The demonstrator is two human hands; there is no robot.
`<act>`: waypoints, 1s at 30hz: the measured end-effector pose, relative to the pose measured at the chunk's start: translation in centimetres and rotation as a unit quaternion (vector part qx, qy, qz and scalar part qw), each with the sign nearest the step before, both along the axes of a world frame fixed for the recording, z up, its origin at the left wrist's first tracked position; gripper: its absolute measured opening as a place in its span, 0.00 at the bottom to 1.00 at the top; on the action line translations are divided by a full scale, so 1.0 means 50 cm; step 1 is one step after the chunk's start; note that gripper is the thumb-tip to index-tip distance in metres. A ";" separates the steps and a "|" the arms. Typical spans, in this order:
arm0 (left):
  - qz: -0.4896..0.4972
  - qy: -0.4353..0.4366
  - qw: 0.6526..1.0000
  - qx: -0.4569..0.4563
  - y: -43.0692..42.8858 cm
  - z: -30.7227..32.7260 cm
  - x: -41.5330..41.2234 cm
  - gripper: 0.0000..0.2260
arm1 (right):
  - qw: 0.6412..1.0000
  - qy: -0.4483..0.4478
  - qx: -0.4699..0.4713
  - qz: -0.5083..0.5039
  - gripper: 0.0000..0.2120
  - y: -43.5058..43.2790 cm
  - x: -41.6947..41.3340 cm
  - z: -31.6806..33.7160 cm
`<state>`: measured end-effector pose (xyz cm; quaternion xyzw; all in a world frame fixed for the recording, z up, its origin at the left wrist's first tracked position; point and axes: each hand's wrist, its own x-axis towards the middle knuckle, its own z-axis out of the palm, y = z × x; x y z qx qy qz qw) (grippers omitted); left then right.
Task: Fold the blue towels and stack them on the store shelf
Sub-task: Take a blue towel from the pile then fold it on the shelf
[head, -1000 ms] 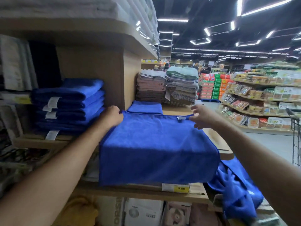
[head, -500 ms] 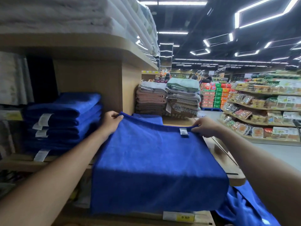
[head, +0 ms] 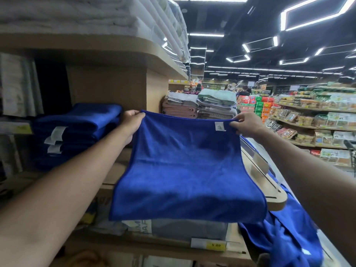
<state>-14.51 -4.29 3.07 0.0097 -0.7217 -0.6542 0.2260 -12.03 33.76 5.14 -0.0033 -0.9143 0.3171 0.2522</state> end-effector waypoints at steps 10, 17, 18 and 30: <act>-0.062 0.050 0.997 0.026 -0.035 -0.002 0.150 0.07 | 0.995 0.053 -0.027 0.084 0.04 0.000 0.204 0.006; -0.148 0.114 0.979 -0.075 -0.116 -0.087 0.359 0.11 | 0.972 -0.003 0.039 0.233 0.03 0.028 0.401 -0.049; -0.160 0.111 0.975 -0.108 -0.125 -0.106 0.384 0.11 | 0.963 -0.050 0.066 0.257 0.04 0.033 0.426 -0.067; -0.068 0.063 0.846 -0.526 0.073 -0.135 0.325 0.13 | 0.973 -0.043 0.149 0.172 0.14 -0.175 0.320 -0.139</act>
